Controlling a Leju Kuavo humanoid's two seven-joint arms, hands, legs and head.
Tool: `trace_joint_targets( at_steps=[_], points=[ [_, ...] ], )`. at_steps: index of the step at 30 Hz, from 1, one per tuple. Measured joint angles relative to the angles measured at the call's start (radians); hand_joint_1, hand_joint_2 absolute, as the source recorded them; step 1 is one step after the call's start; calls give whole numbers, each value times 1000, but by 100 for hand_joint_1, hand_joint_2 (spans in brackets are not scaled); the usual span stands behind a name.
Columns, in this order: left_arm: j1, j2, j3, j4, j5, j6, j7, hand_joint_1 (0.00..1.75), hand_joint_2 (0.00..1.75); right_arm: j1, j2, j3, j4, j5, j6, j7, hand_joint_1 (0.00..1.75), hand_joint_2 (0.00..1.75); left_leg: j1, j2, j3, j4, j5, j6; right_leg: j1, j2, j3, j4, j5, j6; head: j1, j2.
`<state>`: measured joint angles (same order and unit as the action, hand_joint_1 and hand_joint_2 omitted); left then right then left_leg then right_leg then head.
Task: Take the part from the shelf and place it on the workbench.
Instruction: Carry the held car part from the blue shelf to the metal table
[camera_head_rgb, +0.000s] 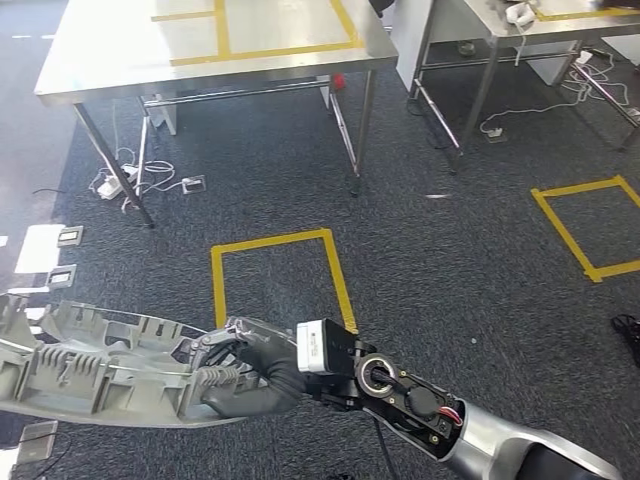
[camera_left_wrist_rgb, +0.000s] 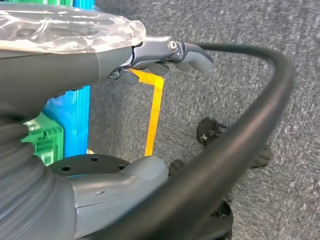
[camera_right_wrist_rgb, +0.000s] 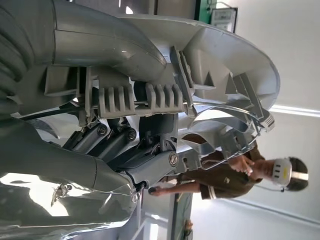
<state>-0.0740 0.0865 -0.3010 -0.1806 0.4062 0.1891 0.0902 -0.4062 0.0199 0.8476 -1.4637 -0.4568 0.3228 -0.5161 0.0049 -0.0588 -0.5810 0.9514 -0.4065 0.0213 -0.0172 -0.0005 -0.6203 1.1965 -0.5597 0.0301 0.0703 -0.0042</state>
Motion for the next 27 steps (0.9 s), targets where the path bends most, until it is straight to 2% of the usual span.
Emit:
trace_joint_targets(
  at_steps=[2, 3, 4, 6, 8, 9, 11, 12, 13, 14, 15, 17, 18, 19, 20, 23, 24, 27],
  points=[
    [2, -1, 0, 0, 2, 1, 0, 0, 175, -1, 0, 0, 0, -1, 1, -2, 175, 175, -1, -16, 5, 4, -5, -3, 1, 14, 49, -136, 77, -10, 5, 0],
    [3, -1, 0, 0, 3, 1, 0, 0, 175, -1, 0, 0, 0, -2, 1, -4, 175, 175, -2, -23, 3, 6, -6, -7, 2, 21, 69, -185, 93, -14, 6, 0],
    [4, -1, 0, 0, 4, 1, 0, 0, 175, -1, 0, 0, 1, -3, 1, -5, 175, 175, -2, -28, -1, 7, -6, -11, 3, 27, 79, -210, 96, -16, 6, 0],
    [7, 0, 0, 0, 6, 1, 0, 0, 175, -1, 0, 0, 1, -5, 1, -7, 175, 175, -2, -32, -8, 7, -3, -22, 3, 28, 87, -223, 92, -22, 3, 0],
    [9, 0, -1, 0, 7, 2, 0, 0, 175, -2, 1, 0, 2, -7, 1, -8, 175, 175, -4, -8, -18, 29, -19, -34, -2, 22, 92, -233, 99, -30, -5, 0],
    [8, 1, -1, 0, 7, 2, 0, 0, 175, -3, 1, -1, 2, -7, 1, -8, 175, 175, -4, 9, -36, 68, -41, -39, -5, 18, 95, -238, 102, -33, -10, 0],
    [4, 0, -1, 0, 9, 3, 0, 0, 175, -1, 1, -2, 4, -8, 0, -9, 175, 175, 1, 40, -99, 194, -103, -49, -4, 7, 97, -240, 103, -37, -22, 0],
    [3, -1, -1, 0, 10, 4, 0, 0, 175, 1, 1, -3, 5, -8, 0, -10, 175, 175, 5, 46, -131, 255, -123, -53, -4, 2, 96, -240, 103, -37, -23, 0],
    [3, -1, -1, 0, 11, 6, 2, 0, 175, 3, 1, -3, 6, -8, 0, -10, 175, 175, 9, 49, -150, 287, -127, -56, -4, -2, 96, -240, 102, -38, -24, 0],
    [3, -1, -1, 0, 13, 7, 3, 0, 175, 4, 1, -3, 7, -8, 0, -10, 175, 175, 11, 51, -150, 283, -112, -59, -4, -5, 97, -240, 101, -37, -25, 0],
    [4, 0, -1, 0, 15, 8, 4, 0, 175, 5, 1, -3, 8, -8, -1, -11, 175, 175, 14, 53, -129, 238, -82, -59, -5, -7, 98, -239, 100, -35, -25, 0],
    [3, 0, -1, 0, 16, 9, 6, 0, 175, 5, 1, -3, 9, -8, -1, -11, 175, 175, 14, 60, -57, 96, -19, -58, -5, -9, 100, -238, 96, -29, -28, 0],
    [1, 0, -1, 0, 16, 9, 7, 0, 175, 5, 1, -3, 9, -8, -1, -11, 175, 175, 12, 62, -29, 42, -3, -53, -3, -10, 100, -238, 93, -24, -29, 0],
    [0, 0, -1, 0, 16, 9, 7, 0, 175, 5, 1, -4, 9, -7, 0, -11, 175, 175, 10, 63, -14, 11, 2, -48, -1, -10, 101, -238, 91, -18, -29, 0],
    [-1, -1, -1, 0, 16, 9, 7, 0, 175, 5, 1, -4, 9, -8, 0, -12, 175, 175, 9, 63, -9, 1, 0, -44, 1, -11, 101, -237, 87, -20, -28, 0],
    [2, -3, -1, 0, 16, 9, 8, 0, 175, 5, 1, -5, 12, -18, 6, -14, 175, 175, 9, 59, -5, -1, -2, -39, 3, -12, 105, -237, 80, -46, -24, 0],
    [2, -2, -1, 0, 16, 9, 8, 0, 175, 5, 1, -5, 13, -21, 8, -14, 175, 175, 8, 58, -4, -1, -3, -37, 3, -12, 108, -239, 82, -49, -23, 0],
    [3, -2, -1, 0, 18, 9, 9, 0, 175, 5, 1, -6, 14, -25, 12, -15, 175, 175, 6, 56, -4, -1, -5, -32, 1, -12, 114, -248, 85, -40, -21, 0]
  ],
)
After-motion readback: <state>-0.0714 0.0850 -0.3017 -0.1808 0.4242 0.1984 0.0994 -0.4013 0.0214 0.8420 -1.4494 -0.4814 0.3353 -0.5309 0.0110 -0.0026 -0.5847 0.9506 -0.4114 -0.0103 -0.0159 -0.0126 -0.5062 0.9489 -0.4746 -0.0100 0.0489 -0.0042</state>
